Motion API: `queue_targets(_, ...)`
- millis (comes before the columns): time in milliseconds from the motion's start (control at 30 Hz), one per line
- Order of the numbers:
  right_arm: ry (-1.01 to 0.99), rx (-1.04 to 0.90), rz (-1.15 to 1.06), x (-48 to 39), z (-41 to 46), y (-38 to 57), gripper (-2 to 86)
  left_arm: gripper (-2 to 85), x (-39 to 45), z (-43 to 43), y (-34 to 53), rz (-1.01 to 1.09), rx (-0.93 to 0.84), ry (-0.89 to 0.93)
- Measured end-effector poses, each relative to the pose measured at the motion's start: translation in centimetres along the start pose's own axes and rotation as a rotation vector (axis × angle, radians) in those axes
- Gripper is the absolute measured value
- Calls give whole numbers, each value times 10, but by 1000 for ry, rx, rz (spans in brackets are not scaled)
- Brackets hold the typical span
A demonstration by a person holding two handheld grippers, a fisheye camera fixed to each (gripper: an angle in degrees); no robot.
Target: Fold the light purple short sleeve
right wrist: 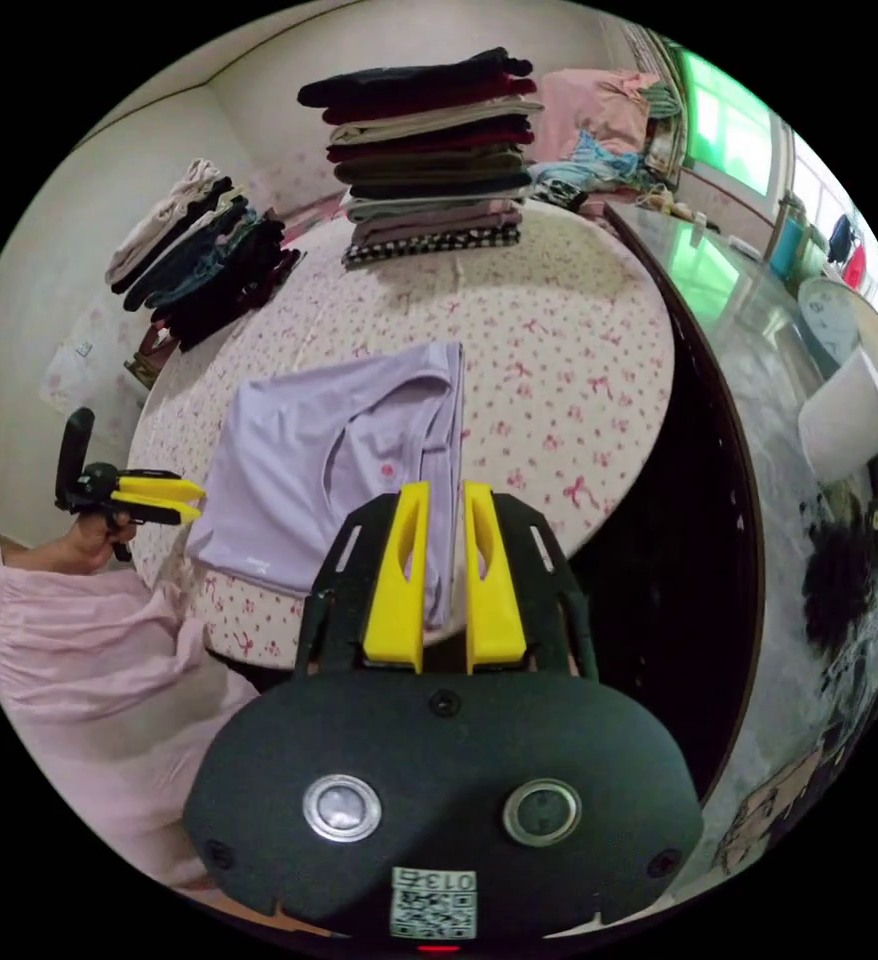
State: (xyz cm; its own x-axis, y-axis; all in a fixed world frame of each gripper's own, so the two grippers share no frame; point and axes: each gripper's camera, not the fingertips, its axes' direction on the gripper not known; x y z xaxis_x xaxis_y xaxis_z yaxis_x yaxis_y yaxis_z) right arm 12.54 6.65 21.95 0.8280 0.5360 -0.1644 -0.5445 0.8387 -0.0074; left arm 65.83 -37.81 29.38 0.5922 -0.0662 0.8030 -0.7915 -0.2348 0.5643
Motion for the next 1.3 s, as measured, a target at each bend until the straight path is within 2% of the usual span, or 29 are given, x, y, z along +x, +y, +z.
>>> queue_targets(267, 100, -11, -124, -52, 55, -105, 69, 89, 0, 13, -20, 50, -56, -36)
queue_targets(433, 142, -129, -133, -62, 95, -142, 33, 80, -6, 14, -16, 46, -52, -36)
queue_targets(567, 176, -83, -86, -62, 89, -152, 18, 84, -18, 9, -8, 2, -42, -1)
queue_targets(733, 50, 26, -152, -86, 71, -161, 8, 86, -25, -3, 6, -32, -8, -18)
queue_targets(833, 34, -39, -269, -122, 96, -175, 5, 88, -30, 1, 9, -39, -26, -4)
queue_targets(933, 69, -137, -269, -131, 122, -185, 4, 86, -34, 2, 10, -34, -25, -6)
queue_targets(967, 61, -82, -264, -132, 122, -189, 4, 88, -36, 2, 10, -33, -24, -10)
queue_targets(1100, 67, -70, -211, -137, 117, -204, 5, 92, -43, -9, 21, -68, 7, -28)
queue_targets(1200, 68, 14, -316, -170, 104, -207, 4, 91, -51, -14, 37, -110, 25, -20)
queue_targets(1300, 57, -21, -406, -203, 119, -210, 4, 87, -58, -4, 46, -143, -9, 22)
